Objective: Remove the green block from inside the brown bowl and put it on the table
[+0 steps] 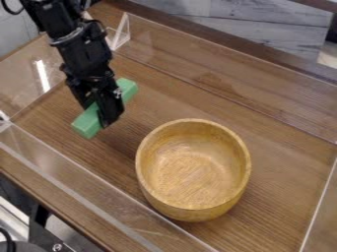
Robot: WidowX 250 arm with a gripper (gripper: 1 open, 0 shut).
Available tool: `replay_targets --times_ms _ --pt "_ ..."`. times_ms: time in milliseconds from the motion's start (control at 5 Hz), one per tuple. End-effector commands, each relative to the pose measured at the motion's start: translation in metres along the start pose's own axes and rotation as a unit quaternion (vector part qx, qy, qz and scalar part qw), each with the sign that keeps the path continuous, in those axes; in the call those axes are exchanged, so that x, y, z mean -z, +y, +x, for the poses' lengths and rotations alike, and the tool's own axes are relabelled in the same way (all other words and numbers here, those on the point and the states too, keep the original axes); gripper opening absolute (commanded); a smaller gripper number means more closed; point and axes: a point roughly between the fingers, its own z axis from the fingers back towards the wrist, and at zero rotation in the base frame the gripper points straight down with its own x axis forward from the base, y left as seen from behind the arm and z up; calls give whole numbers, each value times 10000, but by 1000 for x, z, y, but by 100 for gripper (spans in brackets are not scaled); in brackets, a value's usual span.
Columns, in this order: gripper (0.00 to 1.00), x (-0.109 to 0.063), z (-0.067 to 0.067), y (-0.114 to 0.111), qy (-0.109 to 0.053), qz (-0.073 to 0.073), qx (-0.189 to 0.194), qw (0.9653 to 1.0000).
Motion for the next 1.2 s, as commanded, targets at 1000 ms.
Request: replay_targets --times_ms 1000 --pt "0 5 -7 22 14 217 -54 9997"
